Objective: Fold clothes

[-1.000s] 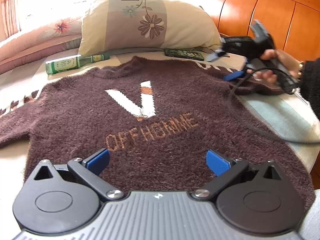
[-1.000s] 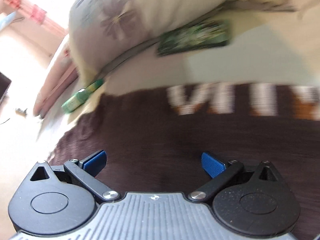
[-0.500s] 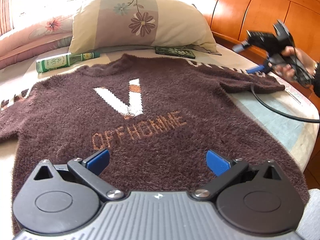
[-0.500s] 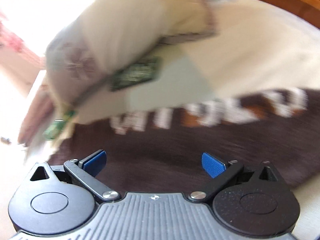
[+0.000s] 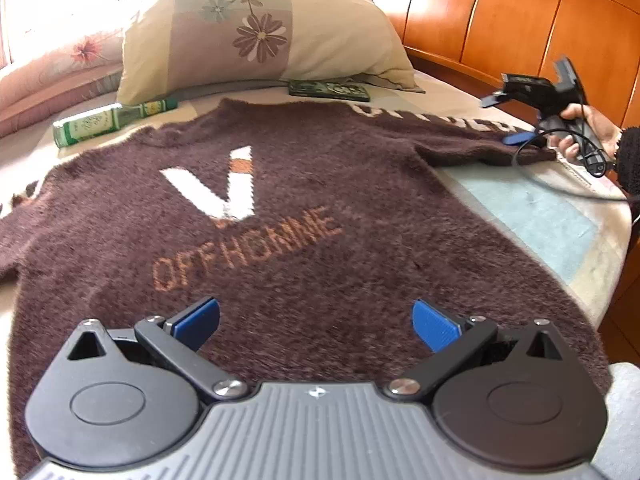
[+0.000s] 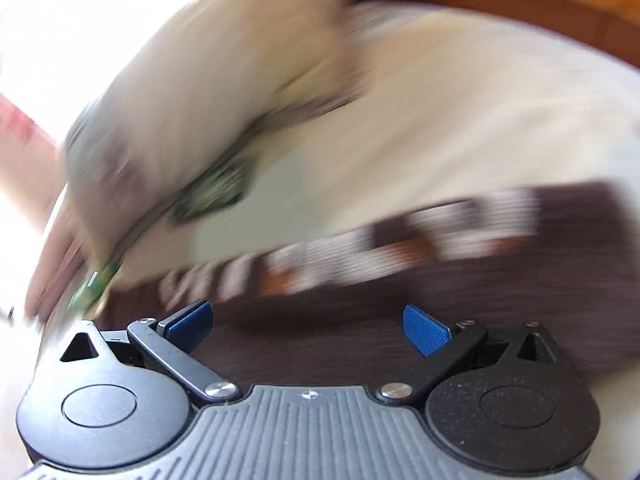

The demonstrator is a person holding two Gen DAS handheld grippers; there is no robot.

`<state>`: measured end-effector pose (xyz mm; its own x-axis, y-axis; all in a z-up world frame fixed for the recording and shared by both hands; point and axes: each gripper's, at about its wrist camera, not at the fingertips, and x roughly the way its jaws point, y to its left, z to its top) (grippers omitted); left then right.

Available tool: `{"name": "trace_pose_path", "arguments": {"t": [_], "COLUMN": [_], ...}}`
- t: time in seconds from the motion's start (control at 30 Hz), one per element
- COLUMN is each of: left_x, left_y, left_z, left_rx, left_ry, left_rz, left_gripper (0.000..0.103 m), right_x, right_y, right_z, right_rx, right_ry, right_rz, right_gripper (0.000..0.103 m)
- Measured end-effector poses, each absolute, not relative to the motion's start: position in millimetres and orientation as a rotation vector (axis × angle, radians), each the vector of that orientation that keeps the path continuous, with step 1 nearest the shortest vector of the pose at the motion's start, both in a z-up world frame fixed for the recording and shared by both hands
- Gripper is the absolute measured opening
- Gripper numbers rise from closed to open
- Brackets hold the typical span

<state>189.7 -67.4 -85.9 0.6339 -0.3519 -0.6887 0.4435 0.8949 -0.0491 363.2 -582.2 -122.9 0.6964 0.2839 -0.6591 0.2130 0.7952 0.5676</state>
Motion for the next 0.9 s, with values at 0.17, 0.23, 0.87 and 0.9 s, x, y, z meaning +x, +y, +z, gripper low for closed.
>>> {"name": "trace_pose_path", "arguments": {"t": [0.17,0.23,0.87,0.9], "left_x": [187,186,183,184], "left_y": [-73,-74,-82,-82], "left_z": [-86,-85,-91,-91], "left_rx": [0.138,0.14,0.168,0.168], "left_ry": [0.759,0.759,0.773,0.772], "left_rz": [-0.478,-0.477,-0.508,-0.508], "left_gripper": [0.102,0.102,0.102,0.102], "right_x": [342,343,300,298], "right_y": [-600,-579,-515,-519], "right_z": [-112,-106,-121,-118], "right_rx": [0.615,0.511,-0.039,-0.043], "right_ry": [0.813,0.834,0.869,0.865], "right_rz": [-0.075,-0.053,0.072,0.058], "right_gripper": [0.103,0.103,0.103,0.103]}}
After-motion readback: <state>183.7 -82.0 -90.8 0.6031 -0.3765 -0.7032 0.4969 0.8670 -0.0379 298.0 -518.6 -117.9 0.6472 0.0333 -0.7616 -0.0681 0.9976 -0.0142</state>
